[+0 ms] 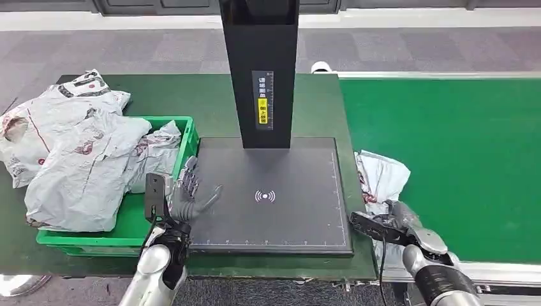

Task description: Moved the parcel from conveyor to table for the left to box.

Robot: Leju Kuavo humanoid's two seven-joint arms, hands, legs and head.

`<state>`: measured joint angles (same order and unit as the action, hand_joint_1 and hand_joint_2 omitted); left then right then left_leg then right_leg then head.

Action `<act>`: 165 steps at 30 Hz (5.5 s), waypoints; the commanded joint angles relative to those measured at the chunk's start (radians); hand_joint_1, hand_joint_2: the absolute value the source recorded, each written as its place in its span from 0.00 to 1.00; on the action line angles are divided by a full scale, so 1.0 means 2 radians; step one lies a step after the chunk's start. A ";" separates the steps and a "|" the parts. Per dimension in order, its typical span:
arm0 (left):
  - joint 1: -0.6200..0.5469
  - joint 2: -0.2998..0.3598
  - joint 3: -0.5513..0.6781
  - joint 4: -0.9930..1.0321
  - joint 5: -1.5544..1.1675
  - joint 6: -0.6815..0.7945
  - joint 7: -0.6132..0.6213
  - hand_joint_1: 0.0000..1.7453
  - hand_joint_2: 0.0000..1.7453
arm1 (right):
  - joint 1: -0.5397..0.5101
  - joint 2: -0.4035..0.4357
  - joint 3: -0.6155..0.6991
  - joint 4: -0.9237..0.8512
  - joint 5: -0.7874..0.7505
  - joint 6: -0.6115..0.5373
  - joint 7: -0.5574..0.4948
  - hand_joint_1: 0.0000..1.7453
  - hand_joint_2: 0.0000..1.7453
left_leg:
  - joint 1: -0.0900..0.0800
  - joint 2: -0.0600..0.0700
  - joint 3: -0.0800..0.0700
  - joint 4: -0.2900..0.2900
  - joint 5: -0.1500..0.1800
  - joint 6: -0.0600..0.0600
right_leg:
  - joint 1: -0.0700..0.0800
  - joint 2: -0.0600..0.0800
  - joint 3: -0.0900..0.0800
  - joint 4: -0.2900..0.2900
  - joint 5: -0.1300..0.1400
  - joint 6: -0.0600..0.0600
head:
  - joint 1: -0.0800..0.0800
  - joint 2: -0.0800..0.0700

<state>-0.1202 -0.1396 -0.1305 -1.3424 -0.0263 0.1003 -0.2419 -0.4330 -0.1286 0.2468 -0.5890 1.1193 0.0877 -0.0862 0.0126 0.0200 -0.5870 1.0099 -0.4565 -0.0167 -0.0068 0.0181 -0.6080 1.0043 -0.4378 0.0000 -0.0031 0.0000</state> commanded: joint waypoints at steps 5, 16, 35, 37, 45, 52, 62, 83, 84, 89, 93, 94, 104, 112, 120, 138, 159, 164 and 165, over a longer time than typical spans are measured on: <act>-0.010 -0.003 0.021 0.022 -0.003 -0.002 0.001 0.00 1.00 | -0.013 0.011 0.024 0.023 -0.012 0.002 -0.008 1.00 1.00 | 0.000 -0.001 0.001 -0.001 0.000 0.000 | 0.000 -0.001 0.001 -0.001 0.000 0.000 | 0.000 0.000; 0.041 -0.020 0.045 -0.020 -0.009 0.012 -0.007 0.00 1.00 | 0.088 0.081 -0.183 -0.318 -0.376 0.004 -0.090 1.00 1.00 | 0.000 0.001 0.001 -0.001 -0.001 -0.001 | 0.000 0.001 0.000 0.001 -0.001 -0.001 | 0.000 0.000; 0.050 -0.028 0.057 -0.026 -0.012 0.023 -0.009 0.00 1.00 | 0.188 0.118 -0.152 -0.532 -0.461 -0.021 -0.106 1.00 1.00 | -0.001 -0.005 -0.004 -0.001 0.000 -0.002 | 0.000 -0.005 -0.004 0.001 -0.002 -0.001 | 0.000 0.000; 0.053 -0.031 0.061 -0.029 -0.014 0.023 -0.009 0.00 1.00 | 0.202 0.118 -0.132 -0.564 -0.461 -0.030 -0.114 1.00 1.00 | -0.002 -0.005 -0.004 -0.001 0.000 -0.002 | -0.001 -0.005 -0.003 0.001 -0.002 -0.002 | 0.000 0.000; 0.056 -0.035 0.067 -0.030 -0.017 0.023 -0.008 0.00 1.00 | 0.218 0.118 -0.100 -0.602 -0.424 -0.100 -0.128 1.00 1.00 | -0.002 -0.005 -0.002 -0.001 0.000 -0.001 | -0.001 -0.005 -0.002 0.001 -0.002 -0.001 | 0.000 0.000; 0.029 -0.036 0.033 -0.001 -0.015 0.015 -0.012 0.00 1.00 | 0.082 0.124 -0.068 -0.316 -0.397 -0.149 -0.078 1.00 1.00 | -0.001 -0.002 -0.001 -0.002 0.001 -0.001 | -0.001 -0.002 -0.001 -0.001 0.000 -0.001 | 0.000 0.000; 0.007 -0.035 0.009 0.010 -0.013 0.020 -0.008 0.00 1.00 | -0.031 0.148 -0.054 -0.083 -0.399 -0.149 -0.076 1.00 1.00 | -0.001 -0.005 -0.002 -0.002 0.003 0.000 | -0.001 -0.006 -0.001 0.000 0.001 -0.001 | 0.000 0.000; -0.017 -0.032 -0.010 0.017 -0.007 0.020 -0.009 0.00 1.00 | -0.098 0.188 -0.041 0.049 -0.408 -0.128 -0.072 1.00 1.00 | -0.002 -0.008 -0.003 -0.001 0.004 0.000 | -0.001 -0.008 -0.001 0.000 0.000 0.000 | 0.000 0.000; -0.018 -0.032 -0.011 0.017 -0.007 0.020 -0.009 0.00 1.00 | -0.098 0.190 -0.040 0.049 -0.407 -0.128 -0.072 1.00 1.00 | -0.002 -0.008 -0.004 -0.001 0.004 -0.001 | -0.001 -0.008 -0.002 0.001 0.000 0.000 | 0.000 0.000; -0.040 -0.035 -0.016 0.033 -0.006 0.015 -0.006 0.00 1.00 | -0.086 0.214 -0.017 0.044 -0.410 -0.107 -0.075 1.00 1.00 | -0.002 -0.008 -0.004 -0.001 0.004 -0.001 | -0.001 -0.008 -0.002 0.001 0.000 -0.001 | 0.000 0.000; -0.048 -0.037 -0.022 0.041 -0.010 0.013 -0.015 0.00 1.00 | -0.061 0.228 0.008 -0.016 -0.452 -0.039 -0.089 1.00 1.00 | -0.002 -0.008 -0.004 -0.001 0.004 -0.001 | -0.001 -0.008 -0.002 0.001 0.000 -0.001 | 0.000 0.000; -0.049 -0.038 -0.022 0.041 -0.012 0.015 -0.020 0.00 1.00 | -0.049 0.226 0.026 -0.051 -0.467 -0.016 -0.090 1.00 1.00 | -0.002 -0.008 -0.004 -0.001 0.004 -0.001 | -0.001 -0.008 -0.003 0.001 0.000 -0.001 | 0.000 0.000; -0.023 -0.046 -0.002 0.013 -0.024 0.015 -0.040 0.00 1.00 | -0.010 0.192 0.142 -0.222 -0.583 0.058 -0.064 0.00 1.00 | -0.002 -0.009 -0.004 -0.001 0.004 -0.001 | -0.001 -0.008 -0.002 0.001 0.000 -0.001 | 0.000 0.000; -0.001 -0.047 0.014 -0.008 -0.030 0.014 -0.042 0.00 1.00 | -0.012 0.185 0.143 -0.220 -0.601 0.060 -0.076 0.00 1.00 | -0.002 -0.008 -0.003 -0.001 0.003 0.000 | 0.000 -0.008 -0.002 0.000 0.000 0.000 | 0.000 0.000; 0.033 -0.048 0.038 -0.042 -0.036 0.015 -0.040 0.00 1.00 | 0.029 0.158 0.097 -0.297 -0.575 0.019 -0.070 0.00 1.00 | -0.002 -0.009 -0.003 -0.002 0.003 0.000 | 0.000 -0.009 0.000 -0.001 -0.001 0.000 | 0.000 0.000; 0.062 -0.054 0.062 -0.071 -0.047 0.014 -0.043 0.00 1.00 | 0.146 0.114 0.047 -0.559 -0.521 0.018 -0.110 0.00 0.00 | -0.002 -0.010 -0.003 -0.001 0.002 0.000 | 0.000 -0.010 0.000 0.000 -0.002 0.000 | 0.000 0.000; 0.058 -0.049 -0.005 -0.103 -0.322 0.102 -0.016 0.00 1.00 | 0.293 0.163 -0.064 -0.707 -0.471 -0.091 -0.142 0.00 1.00 | -0.003 -0.011 -0.005 0.000 0.002 0.000 | -0.001 -0.011 -0.002 0.001 -0.002 0.000 | 0.000 0.000; -0.027 -0.043 -0.140 -0.025 -0.590 0.081 0.049 0.00 1.00 | 0.295 0.176 -0.098 -0.675 -0.494 -0.069 -0.131 0.00 1.00 | -0.003 -0.013 -0.005 0.000 0.002 0.001 | -0.001 -0.013 -0.002 0.000 -0.003 0.001 | 0.000 0.000; -0.033 -0.050 -0.145 -0.014 -0.596 0.084 0.056 0.00 1.00 | 0.291 0.176 -0.101 -0.667 -0.495 -0.067 -0.134 0.00 1.00 | -0.003 -0.014 -0.004 -0.001 0.002 0.001 | -0.001 -0.014 0.000 0.000 -0.003 0.001 | 0.000 0.000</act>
<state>0.0155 -0.2533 -0.1066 -1.5621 -0.8241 0.3029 -0.2471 0.1190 0.1740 0.1937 -1.9330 0.1762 -0.0877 -0.3643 0.0066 0.0026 -0.5965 1.0096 -0.4547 -0.0147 -0.0088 0.0009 -0.6139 1.0047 -0.4425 0.0019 -0.0031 0.0000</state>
